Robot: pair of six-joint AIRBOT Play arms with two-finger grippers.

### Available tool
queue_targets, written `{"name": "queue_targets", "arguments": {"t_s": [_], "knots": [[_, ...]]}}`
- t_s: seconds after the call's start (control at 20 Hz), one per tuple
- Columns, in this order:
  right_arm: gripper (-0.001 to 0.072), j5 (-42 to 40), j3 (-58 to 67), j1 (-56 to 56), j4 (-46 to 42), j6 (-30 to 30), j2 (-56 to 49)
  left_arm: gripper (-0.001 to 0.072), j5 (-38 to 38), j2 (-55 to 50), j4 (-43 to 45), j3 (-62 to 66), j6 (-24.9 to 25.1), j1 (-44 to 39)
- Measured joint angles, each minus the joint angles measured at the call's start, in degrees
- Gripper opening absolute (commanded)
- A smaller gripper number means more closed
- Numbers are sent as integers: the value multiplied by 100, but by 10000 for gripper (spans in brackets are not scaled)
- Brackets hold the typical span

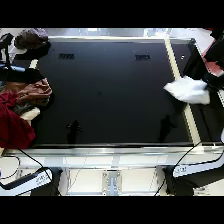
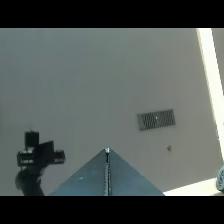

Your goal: Fold the shirts.

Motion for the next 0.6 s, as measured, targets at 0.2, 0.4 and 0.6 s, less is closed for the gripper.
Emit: {"name": "queue_targets", "arguments": {"t_s": [0.2, 0.4, 0.6], "knots": [[20, -57, -1558, -1038, -192, -129, 804, 14, 94, -4, 2, -236, -76, 0], [482, -129, -3143, -1784, -476, -269, 1502, 14, 162, -37, -2, -337, -136, 0], [515, 433, -3722, -2264, -732, -374, 1773, 14, 192, -50, -4, -365, -149, 0]]}}
